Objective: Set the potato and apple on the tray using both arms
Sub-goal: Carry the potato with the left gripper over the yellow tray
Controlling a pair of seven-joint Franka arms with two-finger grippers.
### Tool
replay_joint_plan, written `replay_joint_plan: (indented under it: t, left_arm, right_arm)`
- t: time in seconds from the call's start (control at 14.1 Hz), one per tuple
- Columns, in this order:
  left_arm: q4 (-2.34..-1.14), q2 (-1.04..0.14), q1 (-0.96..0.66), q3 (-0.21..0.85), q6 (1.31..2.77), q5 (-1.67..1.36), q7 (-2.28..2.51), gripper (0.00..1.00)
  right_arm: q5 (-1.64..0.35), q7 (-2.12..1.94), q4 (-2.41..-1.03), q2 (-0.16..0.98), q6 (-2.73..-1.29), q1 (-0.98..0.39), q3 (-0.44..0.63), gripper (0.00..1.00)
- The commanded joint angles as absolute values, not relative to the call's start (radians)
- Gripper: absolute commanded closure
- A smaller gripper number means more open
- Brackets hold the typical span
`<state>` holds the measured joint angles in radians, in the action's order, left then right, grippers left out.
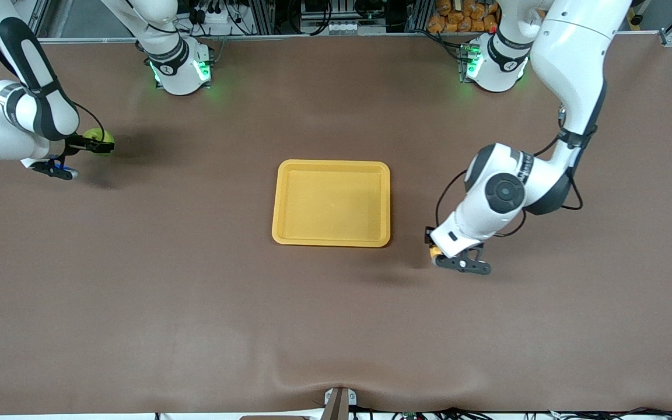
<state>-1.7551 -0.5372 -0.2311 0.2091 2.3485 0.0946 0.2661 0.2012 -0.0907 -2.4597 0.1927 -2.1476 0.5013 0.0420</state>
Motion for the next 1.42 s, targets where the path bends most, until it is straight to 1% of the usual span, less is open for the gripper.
replay_joint_plan:
  t: [0.0,0.28,0.5,0.85,1.13,1.35]
  left_arm:
    - [-1.736,-0.526,-0.279,0.207,2.321,0.107,0.288,1.0]
    - [-1.707,-0.529,-0.353,0.206,2.287,0.109,0.302,1.0]
    - [-1.701,-0.531,-0.417,0.206,2.243,0.109,0.461,1.0]
    - [-1.7,-0.566,-0.492,0.206,2.237,0.109,0.641,1.0]
    - [-1.69,-0.609,-0.537,0.198,2.237,0.109,0.706,1.0]
    - [-1.69,-0.621,-0.546,0.196,2.237,0.139,0.738,1.0]
  right_arm:
    - [0.2,-0.084,-2.435,0.189,-2.102,0.491,0.032,0.97]
    - [0.157,-0.089,-2.355,0.189,-1.973,0.454,0.032,0.97]
    - [0.155,-0.087,-2.324,0.189,-1.971,0.43,0.032,0.97]
    - [0.143,-0.09,-2.267,0.19,-1.968,0.397,0.031,0.97]
    - [0.086,-0.091,-2.201,0.206,-1.882,0.361,0.031,0.97]
    - [0.052,-0.087,-2.181,0.216,-1.868,0.331,0.031,0.97]
